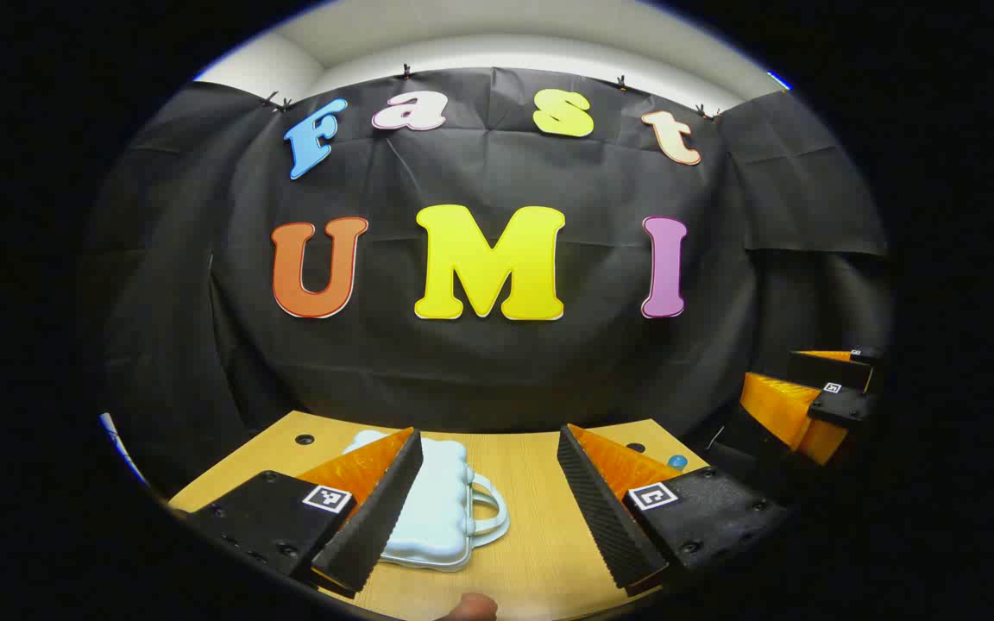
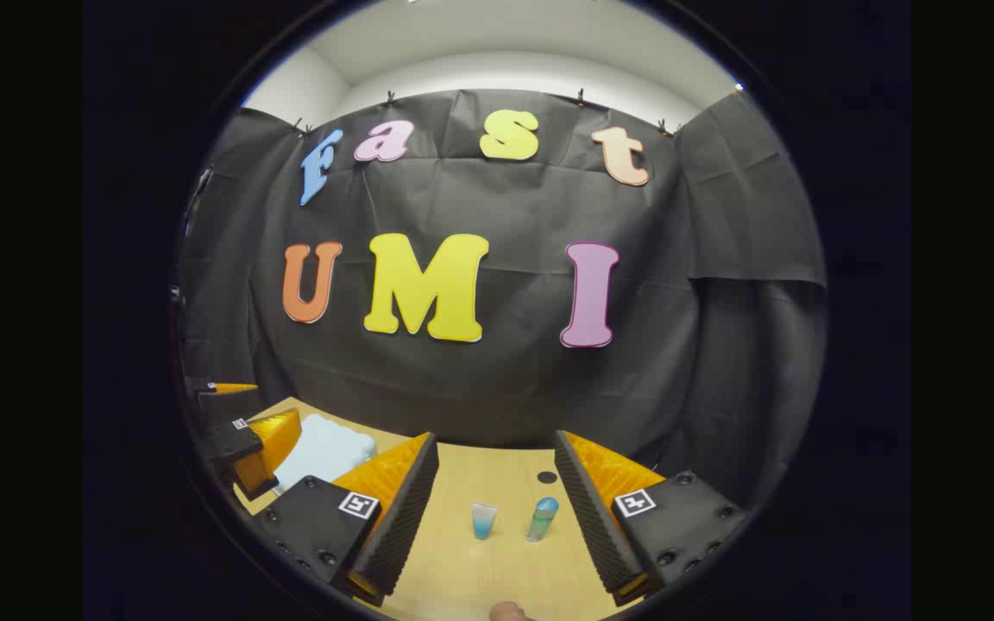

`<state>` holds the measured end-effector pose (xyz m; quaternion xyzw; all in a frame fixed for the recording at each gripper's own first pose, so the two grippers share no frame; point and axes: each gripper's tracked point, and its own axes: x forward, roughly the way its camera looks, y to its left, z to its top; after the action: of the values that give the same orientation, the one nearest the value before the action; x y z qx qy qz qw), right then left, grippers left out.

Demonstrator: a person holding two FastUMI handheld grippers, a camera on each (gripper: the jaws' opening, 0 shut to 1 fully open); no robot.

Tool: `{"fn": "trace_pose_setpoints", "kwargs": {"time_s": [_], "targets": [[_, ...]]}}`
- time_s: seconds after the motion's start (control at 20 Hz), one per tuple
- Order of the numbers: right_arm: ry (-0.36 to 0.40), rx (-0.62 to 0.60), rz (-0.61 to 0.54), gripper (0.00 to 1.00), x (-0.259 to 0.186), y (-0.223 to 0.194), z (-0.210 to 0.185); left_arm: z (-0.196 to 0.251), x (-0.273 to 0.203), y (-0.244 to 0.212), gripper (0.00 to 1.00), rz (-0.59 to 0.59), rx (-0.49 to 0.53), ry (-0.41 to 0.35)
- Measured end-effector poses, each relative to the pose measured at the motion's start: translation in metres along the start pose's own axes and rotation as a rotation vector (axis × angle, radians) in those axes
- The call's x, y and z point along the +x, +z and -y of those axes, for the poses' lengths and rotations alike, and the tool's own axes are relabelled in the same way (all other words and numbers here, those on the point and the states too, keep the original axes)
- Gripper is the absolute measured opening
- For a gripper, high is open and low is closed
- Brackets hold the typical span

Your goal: First open the suitcase, pack the skin care products into it, and then close the suitcase.

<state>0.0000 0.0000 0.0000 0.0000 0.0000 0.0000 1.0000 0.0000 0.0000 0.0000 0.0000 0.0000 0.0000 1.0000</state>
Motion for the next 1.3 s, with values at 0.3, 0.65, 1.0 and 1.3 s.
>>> {"fn": "trace_pose_setpoints", "kwargs": {"time_s": [0.3, 0.65, 1.0, 1.3], "targets": [[0.009, -0.001, 0.001, 0.81, 0.003, 0.002, 0.008, 0.002, 0.003, 0.001, 1.00, 0.003, -0.003, 0.013], [-0.004, 0.012, -0.013, 0.81, 0.006, -0.003, 0.019, 0.014, 0.008, -0.002, 1.00, -0.012, 0.011, -0.003], [-0.009, 0.017, -0.026, 0.80, 0.011, -0.010, 0.025, 0.016, 0.016, -0.008, 1.00, -0.023, 0.023, 0.004], [-0.043, 0.012, -0.058, 0.80, 0.016, -0.025, 0.045, -0.008, 0.054, -0.041, 1.00, -0.002, 0.188, 0.080]]}}
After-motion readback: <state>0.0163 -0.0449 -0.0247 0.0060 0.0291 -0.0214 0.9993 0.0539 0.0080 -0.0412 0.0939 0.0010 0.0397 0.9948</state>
